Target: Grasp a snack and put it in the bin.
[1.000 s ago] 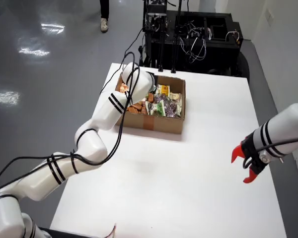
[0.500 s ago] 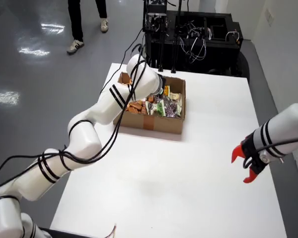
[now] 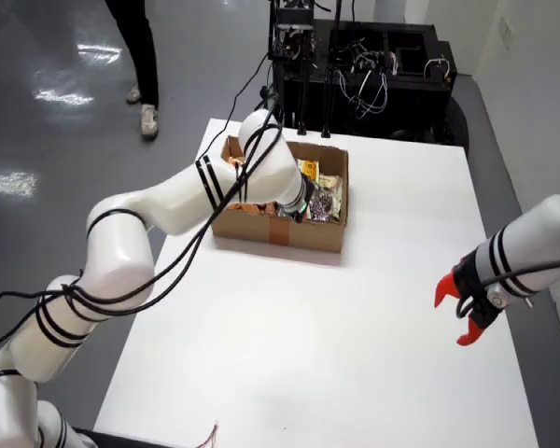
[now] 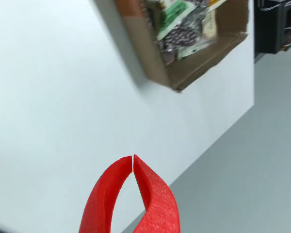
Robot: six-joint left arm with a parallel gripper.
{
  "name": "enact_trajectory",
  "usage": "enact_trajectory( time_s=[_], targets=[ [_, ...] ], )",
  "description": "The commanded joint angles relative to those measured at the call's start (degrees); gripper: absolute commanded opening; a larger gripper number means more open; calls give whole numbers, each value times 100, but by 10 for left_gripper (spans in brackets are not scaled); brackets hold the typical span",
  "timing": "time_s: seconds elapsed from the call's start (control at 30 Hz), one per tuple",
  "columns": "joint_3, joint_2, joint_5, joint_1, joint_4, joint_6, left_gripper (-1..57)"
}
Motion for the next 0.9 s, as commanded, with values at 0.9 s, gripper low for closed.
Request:
enact_trajectory(
  time_s=[0.9],
  targets=[
    [2388,-1419,-111,-1476,-1222,-31,-1]
  ],
)
